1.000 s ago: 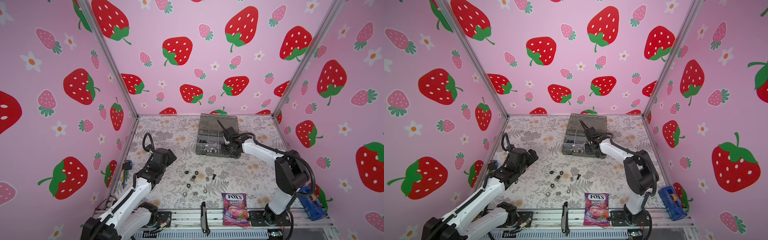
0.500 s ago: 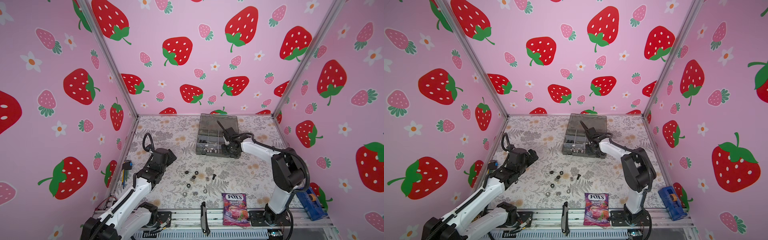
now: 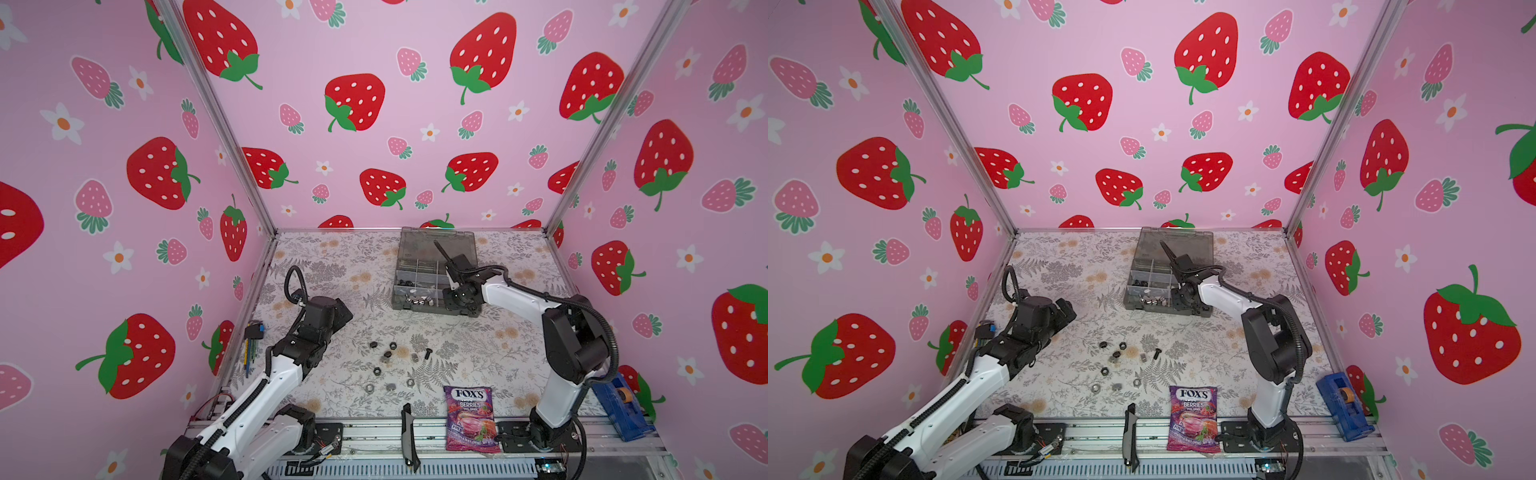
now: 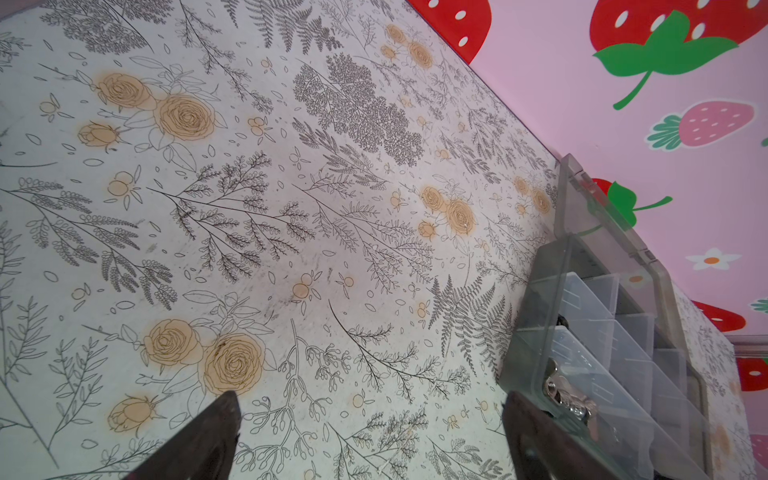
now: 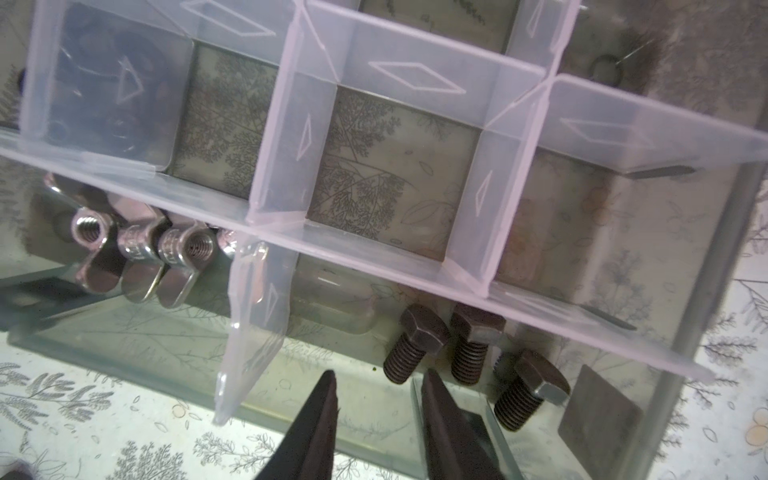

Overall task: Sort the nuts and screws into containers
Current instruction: 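Lower the bolt into the bolt compartment and open the right gripper, then move the right gripper back over the remaining nuts on the table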

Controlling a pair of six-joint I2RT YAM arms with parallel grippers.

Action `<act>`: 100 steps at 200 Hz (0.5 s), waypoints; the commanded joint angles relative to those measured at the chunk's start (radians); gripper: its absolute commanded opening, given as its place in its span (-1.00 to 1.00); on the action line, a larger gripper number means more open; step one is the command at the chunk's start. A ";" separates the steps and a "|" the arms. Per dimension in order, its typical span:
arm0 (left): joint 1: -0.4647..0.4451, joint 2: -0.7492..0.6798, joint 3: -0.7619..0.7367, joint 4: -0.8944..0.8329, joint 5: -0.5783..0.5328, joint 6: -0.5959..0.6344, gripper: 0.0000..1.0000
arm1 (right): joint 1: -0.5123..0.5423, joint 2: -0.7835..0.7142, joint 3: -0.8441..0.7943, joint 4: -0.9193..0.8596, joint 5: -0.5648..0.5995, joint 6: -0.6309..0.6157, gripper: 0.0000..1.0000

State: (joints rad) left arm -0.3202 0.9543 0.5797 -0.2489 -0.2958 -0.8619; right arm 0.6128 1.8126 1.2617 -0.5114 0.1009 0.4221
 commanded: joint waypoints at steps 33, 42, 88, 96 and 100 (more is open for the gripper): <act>0.023 -0.008 0.003 -0.020 0.020 0.000 0.98 | 0.032 -0.096 0.024 -0.033 0.025 0.037 -0.22; 0.026 -0.007 0.002 -0.017 0.026 -0.003 0.99 | 0.049 -0.114 0.024 -0.054 0.032 0.050 -0.20; 0.040 0.010 -0.029 0.043 0.062 -0.049 0.99 | 0.209 -0.168 0.003 -0.151 0.040 0.122 -0.12; 0.042 0.016 -0.029 0.050 0.067 -0.053 0.99 | 0.245 -0.165 -0.002 -0.161 0.029 0.134 -0.12; 0.043 0.019 -0.029 0.053 0.069 -0.055 0.99 | 0.262 -0.161 -0.005 -0.164 0.023 0.140 -0.12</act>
State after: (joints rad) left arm -0.2874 0.9585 0.5632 -0.2279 -0.2413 -0.8814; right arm 0.7921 1.6531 1.2633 -0.5884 0.1329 0.5049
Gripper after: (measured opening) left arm 0.993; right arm 0.440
